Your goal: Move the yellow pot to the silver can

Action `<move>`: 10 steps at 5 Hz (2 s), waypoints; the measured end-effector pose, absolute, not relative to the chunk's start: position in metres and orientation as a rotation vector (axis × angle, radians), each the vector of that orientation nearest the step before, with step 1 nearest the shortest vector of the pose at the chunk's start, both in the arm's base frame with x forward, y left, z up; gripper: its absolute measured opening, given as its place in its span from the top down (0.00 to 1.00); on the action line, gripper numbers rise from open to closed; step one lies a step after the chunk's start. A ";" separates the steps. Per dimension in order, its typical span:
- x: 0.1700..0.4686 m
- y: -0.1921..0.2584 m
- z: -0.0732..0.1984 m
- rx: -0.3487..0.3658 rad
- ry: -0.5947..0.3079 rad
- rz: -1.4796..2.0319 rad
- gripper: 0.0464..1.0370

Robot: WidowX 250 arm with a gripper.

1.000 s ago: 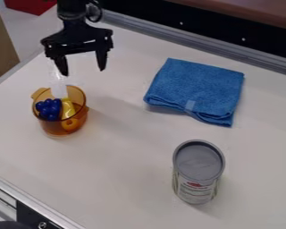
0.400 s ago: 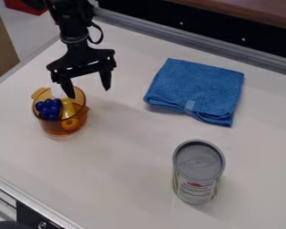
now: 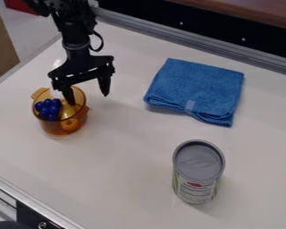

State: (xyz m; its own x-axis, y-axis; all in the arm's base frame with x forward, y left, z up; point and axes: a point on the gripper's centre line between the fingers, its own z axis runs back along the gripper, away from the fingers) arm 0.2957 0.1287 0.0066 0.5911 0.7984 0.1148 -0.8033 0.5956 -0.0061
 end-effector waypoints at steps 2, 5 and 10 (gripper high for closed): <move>0.296 0.128 -0.003 0.030 -0.076 0.992 0.04; 0.297 0.128 -0.016 0.043 -0.089 0.990 0.07; 0.293 0.126 -0.020 0.101 -0.027 0.833 0.99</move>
